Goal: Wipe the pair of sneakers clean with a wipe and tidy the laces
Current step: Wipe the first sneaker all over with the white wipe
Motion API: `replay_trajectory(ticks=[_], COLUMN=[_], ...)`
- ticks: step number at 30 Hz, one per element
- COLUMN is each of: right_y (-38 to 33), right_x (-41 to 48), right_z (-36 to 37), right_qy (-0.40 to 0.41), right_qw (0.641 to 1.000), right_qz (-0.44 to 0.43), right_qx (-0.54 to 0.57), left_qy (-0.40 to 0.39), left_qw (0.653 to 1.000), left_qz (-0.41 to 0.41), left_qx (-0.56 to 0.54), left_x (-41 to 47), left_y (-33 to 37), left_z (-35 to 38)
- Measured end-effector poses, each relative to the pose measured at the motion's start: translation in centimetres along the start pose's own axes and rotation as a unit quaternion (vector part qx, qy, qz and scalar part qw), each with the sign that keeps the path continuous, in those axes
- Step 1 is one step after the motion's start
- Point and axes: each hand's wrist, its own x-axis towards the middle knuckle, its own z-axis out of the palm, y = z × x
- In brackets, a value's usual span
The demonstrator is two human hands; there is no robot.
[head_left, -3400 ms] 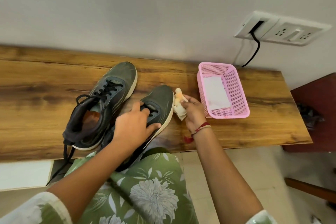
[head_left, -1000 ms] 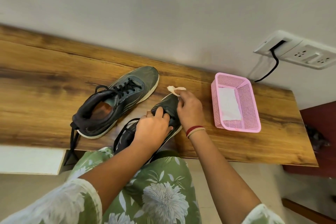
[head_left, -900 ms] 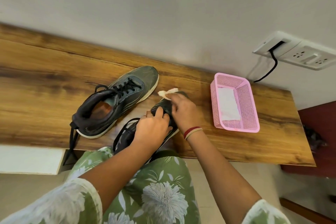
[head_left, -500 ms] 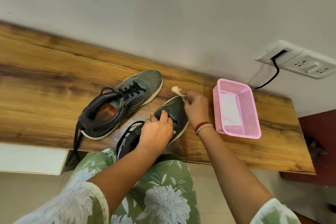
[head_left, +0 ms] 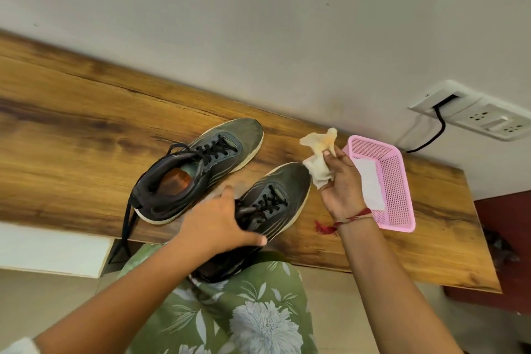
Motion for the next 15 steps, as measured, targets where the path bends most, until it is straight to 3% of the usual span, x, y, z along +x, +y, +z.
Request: replay_trajectory(ticks=[3, 6, 9, 12, 15], right_y=[-0.9, -1.8, -1.6, -0.8, -0.6], right_x=[0.1, -0.2, 0.1, -0.6, -2.3], right_z=[0.2, 0.4, 0.0, 0.0, 0.7], right_qy=[0.008, 0.013, 0.057, 0.074, 0.054], right_qw=[0.997, 0.991, 0.969, 0.893, 0.782], right_qz=[0.065, 0.111, 0.037, -0.146, -0.257], right_qx=[-0.047, -0.075, -0.239, -0.418, -0.566], left_qy=[-0.033, 0.043, 0.121, 0.201, 0.256], left_qw=[0.999, 0.998, 0.992, 0.976, 0.963], left_qz=[0.023, 0.038, 0.037, 0.065, 0.069], left_qx=[-0.019, -0.023, 0.021, 0.058, 0.038], left_x=[-0.7, -1.7, -3.3, -4.7, -5.3], left_y=[-1.3, -1.7, -1.0, -0.5, 0.5], left_z=[0.8, 1.7, 3.1, 4.7, 6.2])
